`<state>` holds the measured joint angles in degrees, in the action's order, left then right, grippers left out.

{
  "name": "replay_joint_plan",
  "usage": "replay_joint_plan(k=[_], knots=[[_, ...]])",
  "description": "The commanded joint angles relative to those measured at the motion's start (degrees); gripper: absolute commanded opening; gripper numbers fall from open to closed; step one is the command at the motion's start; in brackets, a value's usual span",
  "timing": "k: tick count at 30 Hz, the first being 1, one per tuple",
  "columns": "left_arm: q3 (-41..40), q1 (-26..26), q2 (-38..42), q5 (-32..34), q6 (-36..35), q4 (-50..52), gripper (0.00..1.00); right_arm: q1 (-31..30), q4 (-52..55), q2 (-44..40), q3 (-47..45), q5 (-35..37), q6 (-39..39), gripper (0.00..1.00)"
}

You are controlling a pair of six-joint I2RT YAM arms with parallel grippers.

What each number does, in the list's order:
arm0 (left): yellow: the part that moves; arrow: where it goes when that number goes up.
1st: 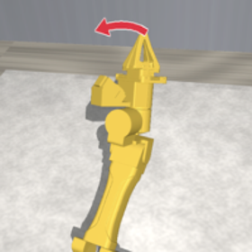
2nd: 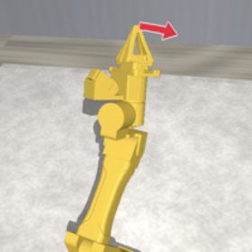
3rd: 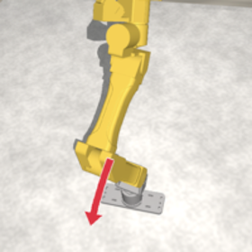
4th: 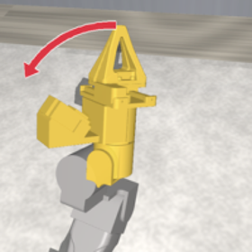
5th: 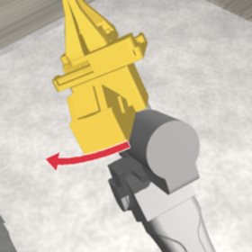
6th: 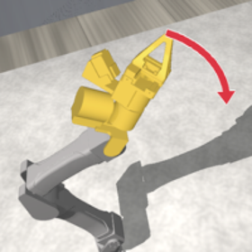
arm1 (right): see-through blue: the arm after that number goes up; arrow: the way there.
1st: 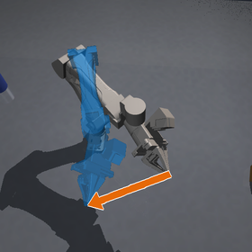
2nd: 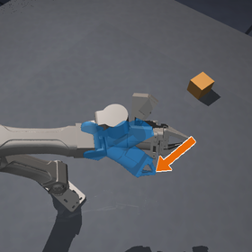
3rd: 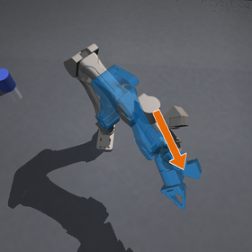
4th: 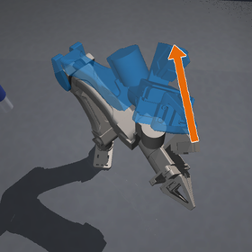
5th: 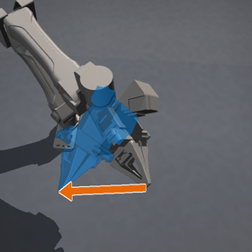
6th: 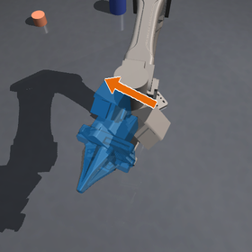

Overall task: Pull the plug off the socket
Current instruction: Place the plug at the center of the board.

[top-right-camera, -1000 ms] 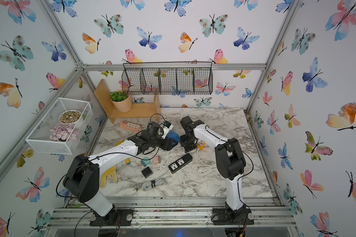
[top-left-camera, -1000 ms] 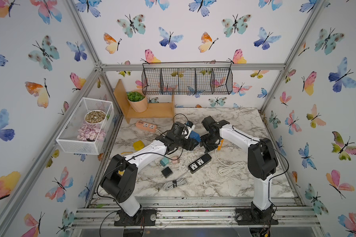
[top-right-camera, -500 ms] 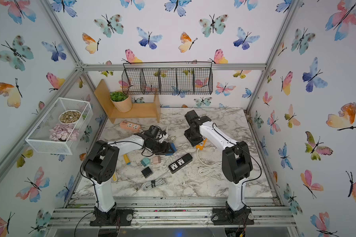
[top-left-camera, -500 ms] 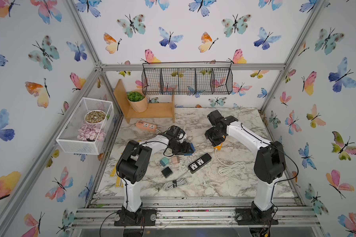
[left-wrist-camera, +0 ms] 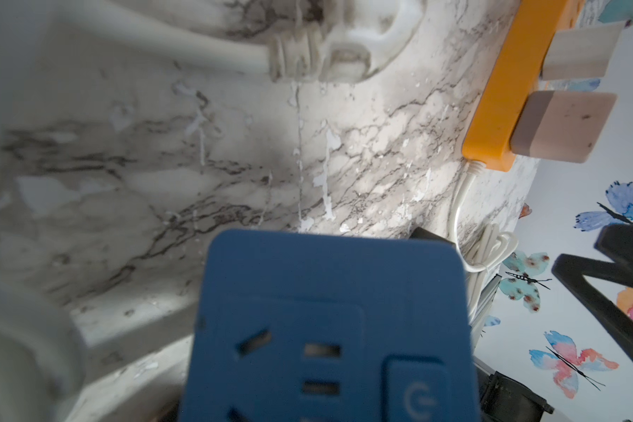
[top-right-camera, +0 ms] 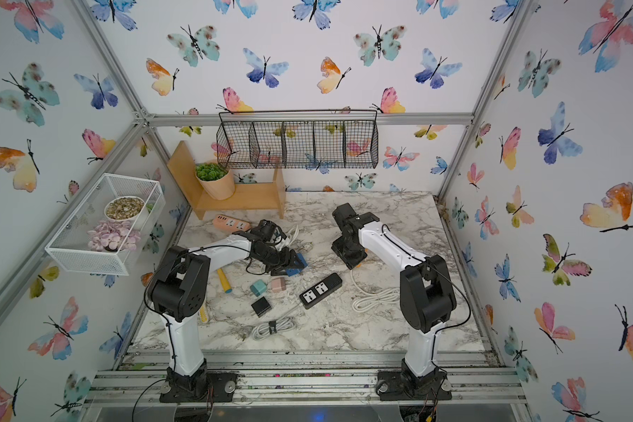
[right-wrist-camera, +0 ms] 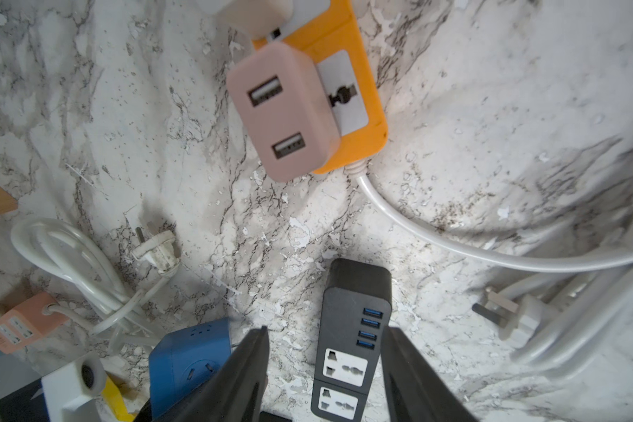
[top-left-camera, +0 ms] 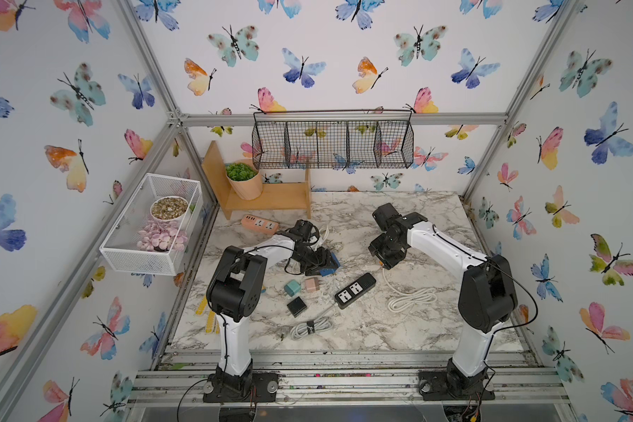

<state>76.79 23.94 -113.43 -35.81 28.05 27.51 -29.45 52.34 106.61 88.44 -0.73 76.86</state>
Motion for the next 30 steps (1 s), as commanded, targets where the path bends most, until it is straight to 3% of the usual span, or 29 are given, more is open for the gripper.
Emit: replay_joint_plan(k=[1,11,27,30], knots=[[2.4,-0.3,-0.7,2.3,-0.5,4.5,0.62,0.5,2.2,-1.1,0.3,2.8,-1.9,0.56],[6.3,-0.3,-2.8,5.0,-0.9,9.8,0.77,0.7,3.6,-1.7,0.0,4.0,-3.9,0.6],[9.5,0.5,-2.3,7.5,-1.5,12.7,0.74,0.6,4.4,-4.0,-2.6,7.9,-9.3,0.6],[10.6,1.0,-1.3,11.7,-2.4,13.8,0.74,0.7,4.4,-4.5,-3.2,8.4,-9.7,0.6]])
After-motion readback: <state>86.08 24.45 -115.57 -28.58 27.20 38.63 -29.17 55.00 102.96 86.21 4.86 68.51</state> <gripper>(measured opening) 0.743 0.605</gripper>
